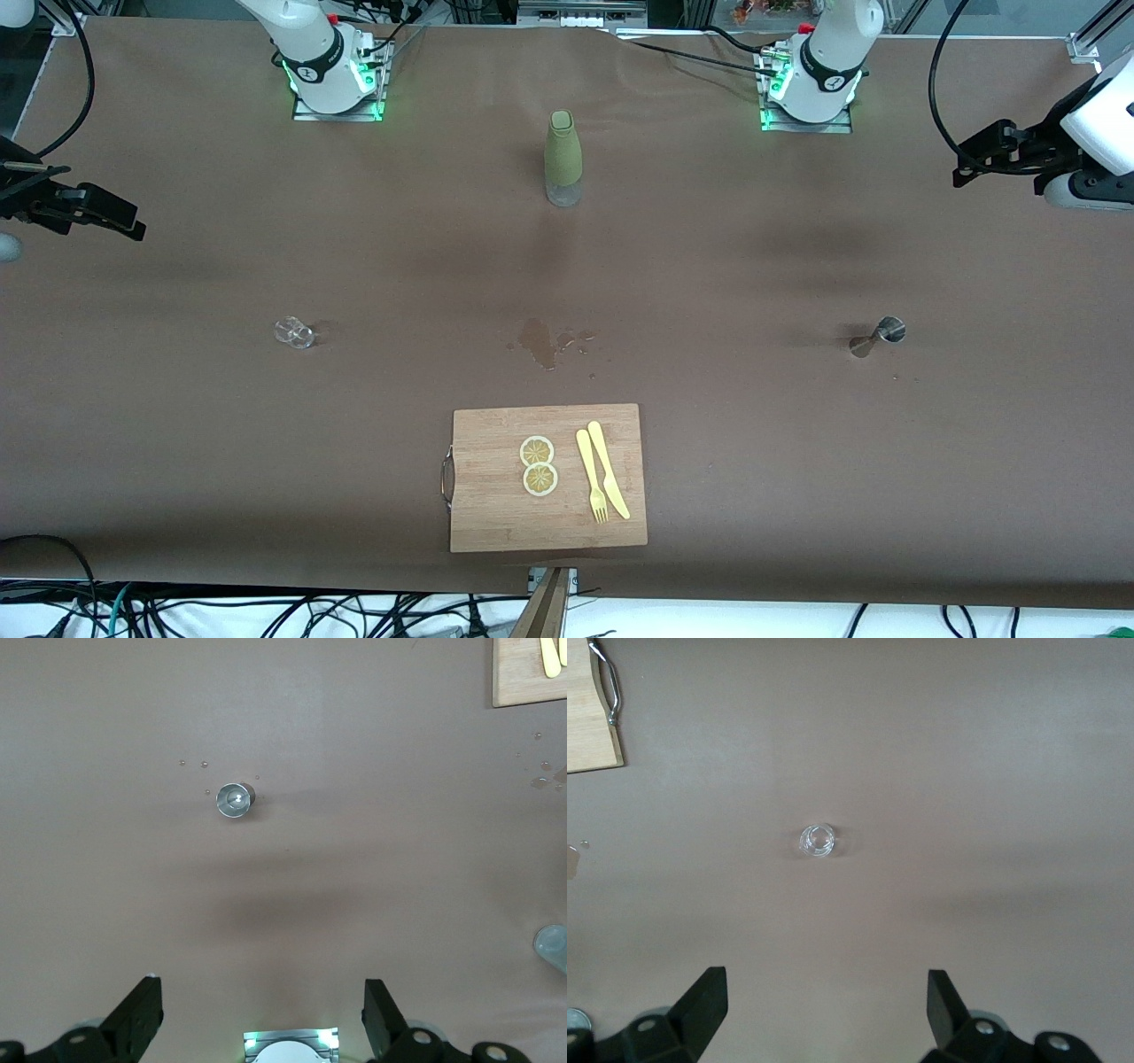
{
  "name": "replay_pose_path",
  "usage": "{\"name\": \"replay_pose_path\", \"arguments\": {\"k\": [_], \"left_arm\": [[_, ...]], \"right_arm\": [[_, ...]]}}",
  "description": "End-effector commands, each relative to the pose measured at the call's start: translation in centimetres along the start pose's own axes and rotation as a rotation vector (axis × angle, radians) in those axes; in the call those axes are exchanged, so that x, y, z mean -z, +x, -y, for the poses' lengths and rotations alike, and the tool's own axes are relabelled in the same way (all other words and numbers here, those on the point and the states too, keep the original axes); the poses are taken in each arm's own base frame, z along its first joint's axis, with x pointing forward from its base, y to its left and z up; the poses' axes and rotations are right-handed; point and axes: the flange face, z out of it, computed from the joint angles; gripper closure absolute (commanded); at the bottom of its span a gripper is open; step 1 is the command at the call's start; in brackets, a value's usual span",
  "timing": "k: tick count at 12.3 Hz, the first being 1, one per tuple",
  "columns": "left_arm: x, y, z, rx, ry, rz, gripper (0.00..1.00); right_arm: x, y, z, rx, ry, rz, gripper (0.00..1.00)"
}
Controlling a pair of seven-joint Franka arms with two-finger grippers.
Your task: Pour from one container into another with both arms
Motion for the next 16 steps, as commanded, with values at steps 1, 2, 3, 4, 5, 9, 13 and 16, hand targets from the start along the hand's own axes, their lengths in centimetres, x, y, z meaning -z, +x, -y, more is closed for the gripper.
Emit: {"name": "replay_pose_path", "arguments": {"k": [1, 2, 3, 4, 5, 9, 13, 16], "left_arm": [[0.3, 0.1, 0.6, 0.005, 0.018, -0.002, 0.0], [0.4, 0.1, 0.7, 0.006, 0.015, -0.003, 0.0], [0.5, 0.1, 0.7, 0.006, 0.01, -0.005, 0.0], [0.3, 0.2, 0.6, 0.004, -0.002, -0.001, 0.0], [0.1, 0.2, 1.2, 0.013, -0.006, 0.002, 0.0], [0.2, 0.0, 1.7, -0.012, -0.006, 0.0, 0.0], [-0.2, 0.0, 2.6, -0.027, -0.018, 0.002, 0.0], [-1.9, 0.5, 4.9, -0.11, -0.074, -0.011, 0.0]], "right_arm": [[0.3, -0.1, -0.3, 0.007, 0.0, 0.003, 0.0], [0.3, -0.1, -0.3, 0.007, 0.0, 0.003, 0.0], [0.3, -0.1, -0.2, 0.008, 0.0, 0.001, 0.0], [0.3, -0.1, -0.2, 0.008, 0.0, 0.003, 0.0], [0.3, -0.1, -0.3, 0.007, 0.0, 0.001, 0.0], [0.3, -0.1, -0.2, 0.008, 0.0, 0.003, 0.0], [0.3, -0.1, -0.1, 0.008, 0.0, 0.003, 0.0], [0.3, -0.1, -0.1, 0.008, 0.0, 0.003, 0.0]]}}
